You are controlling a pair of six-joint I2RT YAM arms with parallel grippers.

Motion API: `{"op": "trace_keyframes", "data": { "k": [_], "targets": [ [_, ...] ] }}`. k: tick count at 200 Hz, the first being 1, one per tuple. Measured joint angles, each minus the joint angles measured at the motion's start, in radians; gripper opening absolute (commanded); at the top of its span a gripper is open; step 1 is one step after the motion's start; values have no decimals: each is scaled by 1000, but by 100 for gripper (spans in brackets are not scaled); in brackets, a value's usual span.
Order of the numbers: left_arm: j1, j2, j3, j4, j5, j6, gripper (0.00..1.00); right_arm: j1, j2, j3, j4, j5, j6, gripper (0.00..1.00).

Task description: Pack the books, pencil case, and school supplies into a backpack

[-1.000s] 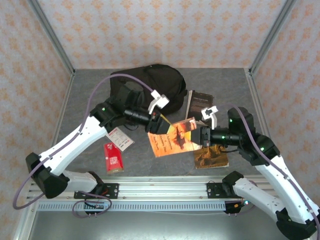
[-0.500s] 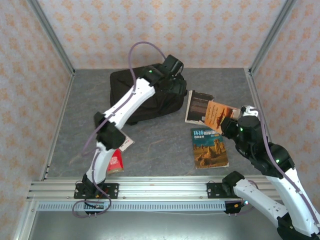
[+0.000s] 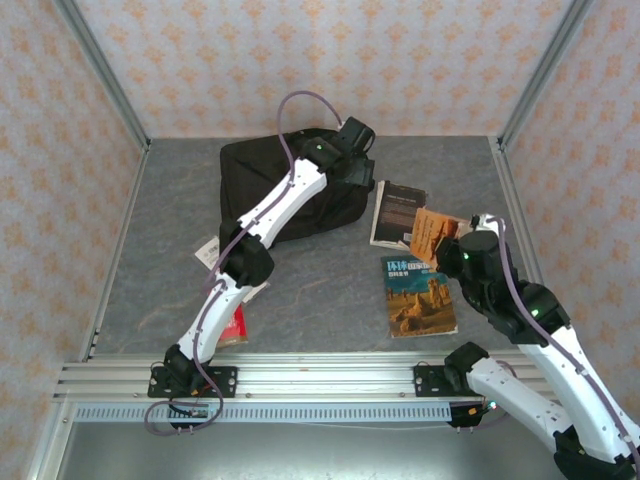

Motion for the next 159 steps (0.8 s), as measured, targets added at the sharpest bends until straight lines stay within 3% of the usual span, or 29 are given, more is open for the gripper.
{"op": "trace_keyframes", "data": {
  "k": [44, 100, 136, 159],
  "targets": [
    [11, 66, 31, 48, 1, 6, 61, 0, 0, -47, 16, 0, -1, 0],
    [45, 119, 32, 61, 70, 26, 0, 0, 18, -48, 45, 14, -21, 0],
    [56, 89, 29, 46, 112, 48, 0, 0, 51, -48, 88, 2, -27, 0],
    [58, -27, -53, 45, 121, 67, 0, 0, 90, -48, 153, -38, -26, 0]
  ]
}}
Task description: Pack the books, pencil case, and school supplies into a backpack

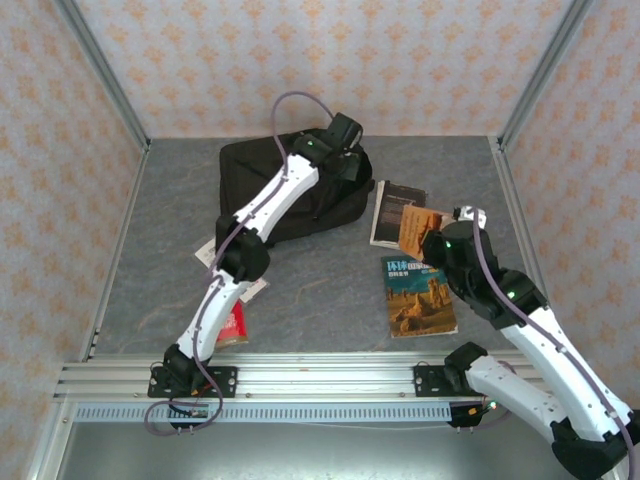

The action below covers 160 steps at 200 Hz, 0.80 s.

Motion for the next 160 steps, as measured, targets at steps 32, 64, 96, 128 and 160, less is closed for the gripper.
{"op": "trace_keyframes", "data": {
  "k": [32, 64, 96, 128, 160],
  "targets": [
    [5, -279, -218, 16, 1, 12, 0, 0, 95, 52, 87, -65, 1, 0],
    [11, -513, -444, 60, 5, 5, 0, -25, 208, 163, 143, -126, 51, 0],
    [9, -656, -653, 128, 12, -18, 0, -144, 333, 218, 225, -256, 221, 0],
    [8, -728, -810, 194, 13, -48, 0, -192, 437, 188, 314, -399, 408, 0],
    [8, -753, -872, 238, 15, -71, 0, -188, 539, 154, 420, -558, 543, 0]
  ]
}}
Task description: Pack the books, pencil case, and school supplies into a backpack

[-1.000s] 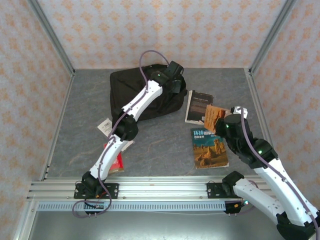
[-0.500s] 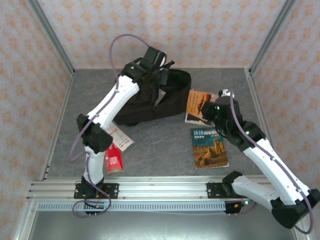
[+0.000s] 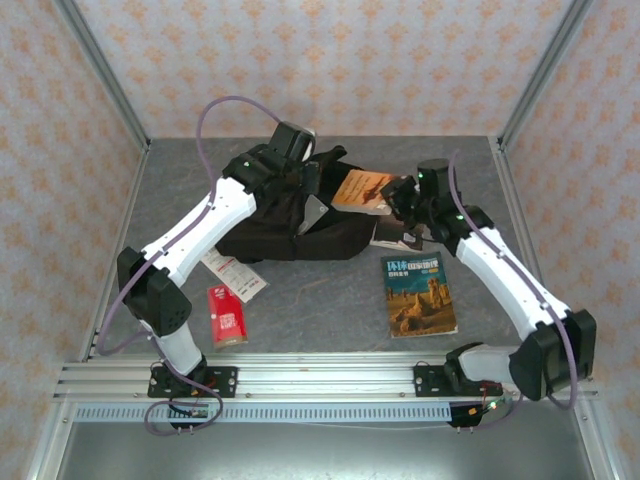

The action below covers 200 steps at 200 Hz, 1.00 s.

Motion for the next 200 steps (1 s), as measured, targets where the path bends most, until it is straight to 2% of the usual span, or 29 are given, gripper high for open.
{"op": "trace_keyframes", "data": {
  "k": [41, 97, 120, 142, 150, 155, 161, 169, 177, 190, 200],
  "targets": [
    [0, 0, -5, 39, 20, -8, 0, 37, 135, -48, 153, -113, 103, 0],
    [0, 0, -5, 55, 60, -7, 0, 145, 415, 31, 396, -264, 138, 0],
    [0, 0, -3, 61, 80, -6, 0, 177, 529, 111, 458, -283, 155, 0],
    [0, 3, 7, 60, 92, 5, 0, 209, 687, 286, 447, -285, 160, 1],
    [1, 4, 13, 61, 93, 7, 0, 221, 749, 365, 437, -285, 159, 6],
    [1, 6, 16, 61, 92, 11, 0, 229, 784, 407, 434, -285, 159, 12],
    [3, 7, 19, 57, 75, 13, 0, 238, 830, 460, 433, -286, 159, 23],
    [13, 8, 19, 50, 63, 21, 0, 245, 870, 509, 433, -289, 158, 45],
    [25, 11, 20, 47, 60, 28, 0, 249, 895, 539, 432, -287, 159, 58],
    [31, 15, 20, 43, 51, 36, 0, 250, 911, 554, 423, -275, 145, 69],
    [29, 18, 20, 43, 44, 43, 0, 250, 911, 553, 399, -261, 127, 73]
  ]
}}
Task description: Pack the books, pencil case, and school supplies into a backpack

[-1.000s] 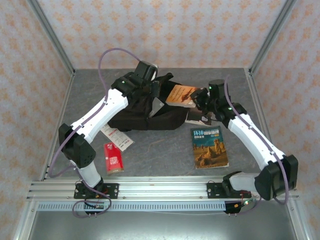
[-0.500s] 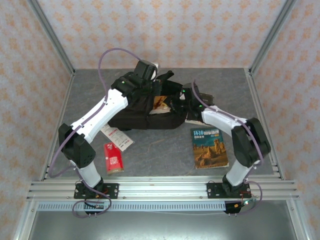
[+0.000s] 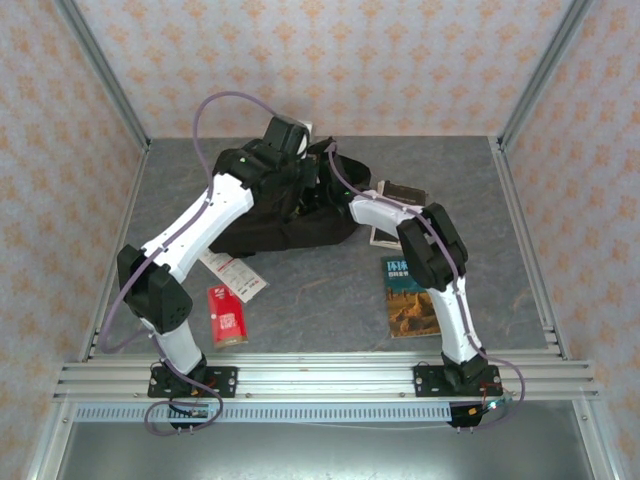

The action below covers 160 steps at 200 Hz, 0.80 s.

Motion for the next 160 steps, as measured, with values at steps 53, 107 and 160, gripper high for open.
{"op": "trace_keyframes", "data": {
  "k": [53, 107, 160],
  "targets": [
    [8, 2, 0, 13, -11, 14, 0, -23, -196, -174, -145, 139, -189, 90],
    [32, 166, 140, 13, 8, -13, 2, -42, -613, -343, -387, 420, -418, 93],
    [-3, 293, 179, 10, 58, -47, 49, -97, -942, -587, -591, 721, -447, 99]
  ]
}}
